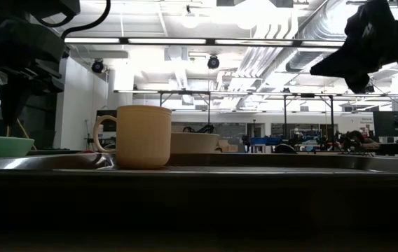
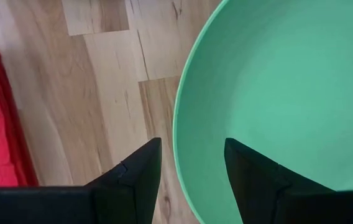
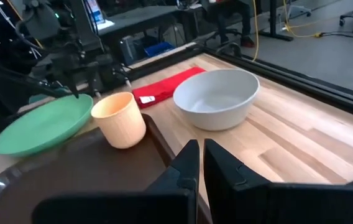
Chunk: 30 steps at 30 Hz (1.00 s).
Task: Set up tray
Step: Put the green plate to the bottom right of the yellow cup on the brown serving tray
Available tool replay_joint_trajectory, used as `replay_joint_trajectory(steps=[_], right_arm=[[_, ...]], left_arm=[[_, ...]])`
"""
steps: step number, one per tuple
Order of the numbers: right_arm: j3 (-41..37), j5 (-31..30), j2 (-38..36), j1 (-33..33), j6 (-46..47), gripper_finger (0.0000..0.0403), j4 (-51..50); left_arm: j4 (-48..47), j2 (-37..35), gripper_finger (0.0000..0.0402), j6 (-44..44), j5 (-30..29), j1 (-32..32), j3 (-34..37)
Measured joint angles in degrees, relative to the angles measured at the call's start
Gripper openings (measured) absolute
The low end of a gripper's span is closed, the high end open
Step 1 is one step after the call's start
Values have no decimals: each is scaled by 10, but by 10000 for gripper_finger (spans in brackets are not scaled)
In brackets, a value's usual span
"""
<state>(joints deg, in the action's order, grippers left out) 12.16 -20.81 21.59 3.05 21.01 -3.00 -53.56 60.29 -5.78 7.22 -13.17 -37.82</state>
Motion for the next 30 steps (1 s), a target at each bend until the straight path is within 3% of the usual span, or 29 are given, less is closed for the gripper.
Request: replay_joint_trajectory(steps=[30], right_arm=[[0,26,1,0,12,0,-11]], left_arm=[[58,131,207,45,5,0,0]])
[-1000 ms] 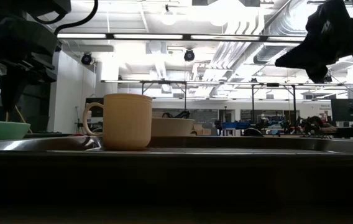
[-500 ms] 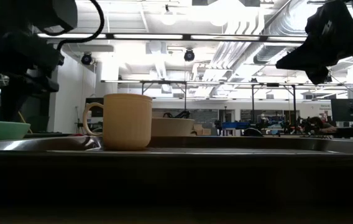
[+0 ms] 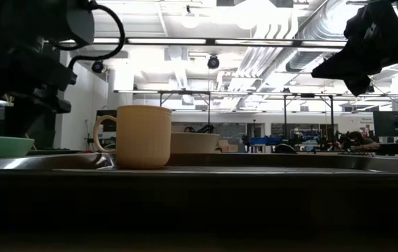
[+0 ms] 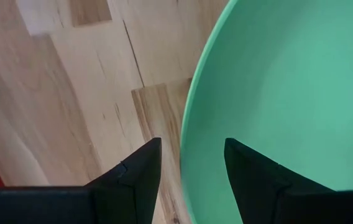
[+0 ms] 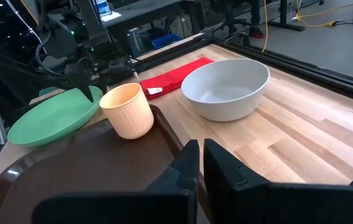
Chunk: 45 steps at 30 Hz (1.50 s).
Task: Set up tray
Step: Put the green plate to the bottom right of the yellow cup on the brown serving tray
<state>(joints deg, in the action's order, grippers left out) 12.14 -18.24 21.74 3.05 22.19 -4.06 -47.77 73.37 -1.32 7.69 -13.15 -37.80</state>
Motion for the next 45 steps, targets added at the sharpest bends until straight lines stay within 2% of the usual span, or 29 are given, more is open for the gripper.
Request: replay_joint_trajectory(steps=[32,36,45], right_arm=[[0,5,0,0,3,0,-8],[0,5,0,0,3,0,-9],[0,4,0,0,6,0,-9]], left_arm=[[12,15,204,-1,-8,0,0],[11,15,181,0,-24,0,0],[11,14,88,0,-52,0,0]])
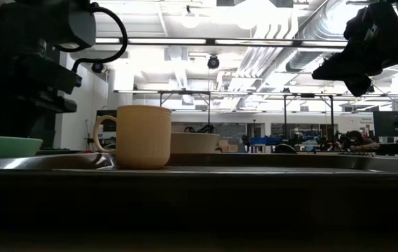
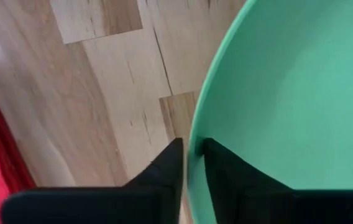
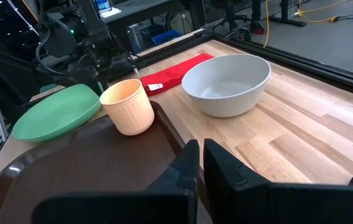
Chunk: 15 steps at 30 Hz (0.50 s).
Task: Set up tray
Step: Put the green plate to the bottom right of the yellow cup on the brown serving tray
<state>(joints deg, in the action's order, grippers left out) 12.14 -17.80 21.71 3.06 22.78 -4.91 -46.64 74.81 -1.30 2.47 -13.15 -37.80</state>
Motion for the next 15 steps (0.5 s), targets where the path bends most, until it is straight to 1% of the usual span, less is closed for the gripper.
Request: replay_joint_trajectory(steps=[5,8,15], right_arm=[[0,0,0,0,4,0,0],[0,0,0,0,4,0,0],[0,0,0,0,4,0,0]], left_arm=[[-7,-1,39,0,3,0,-1],[-12,-2,19,9,25,0,-1],[-15,-1,16,11,35,0,-1]])
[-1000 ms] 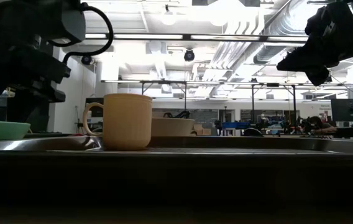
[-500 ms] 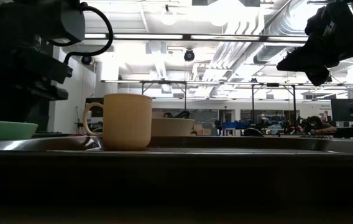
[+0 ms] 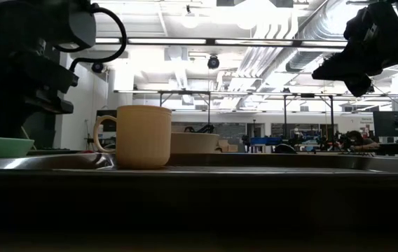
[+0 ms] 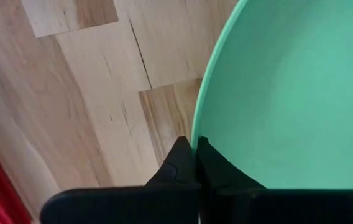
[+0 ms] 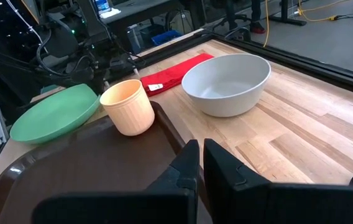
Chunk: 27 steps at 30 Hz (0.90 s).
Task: Set up tray
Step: Put the green plate to the bottom right of the yellow cup on the brown serving tray
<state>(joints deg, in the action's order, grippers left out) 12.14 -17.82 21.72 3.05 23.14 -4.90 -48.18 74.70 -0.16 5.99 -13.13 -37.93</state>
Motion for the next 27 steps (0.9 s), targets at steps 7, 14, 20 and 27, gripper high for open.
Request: replay_joint_trajectory(steps=[7,14,20,27], right_arm=[[0,0,0,0,4,0,0],[0,0,0,0,4,0,0],[0,-8,0,0,9,0,-1],[0,-15,0,0,9,0,-11]], left_arm=[[-1,0,14,-1,22,0,1],[-5,1,14,-1,42,0,1],[-15,-8,14,-5,62,0,1],[-41,-41,14,-15,61,0,-23]])
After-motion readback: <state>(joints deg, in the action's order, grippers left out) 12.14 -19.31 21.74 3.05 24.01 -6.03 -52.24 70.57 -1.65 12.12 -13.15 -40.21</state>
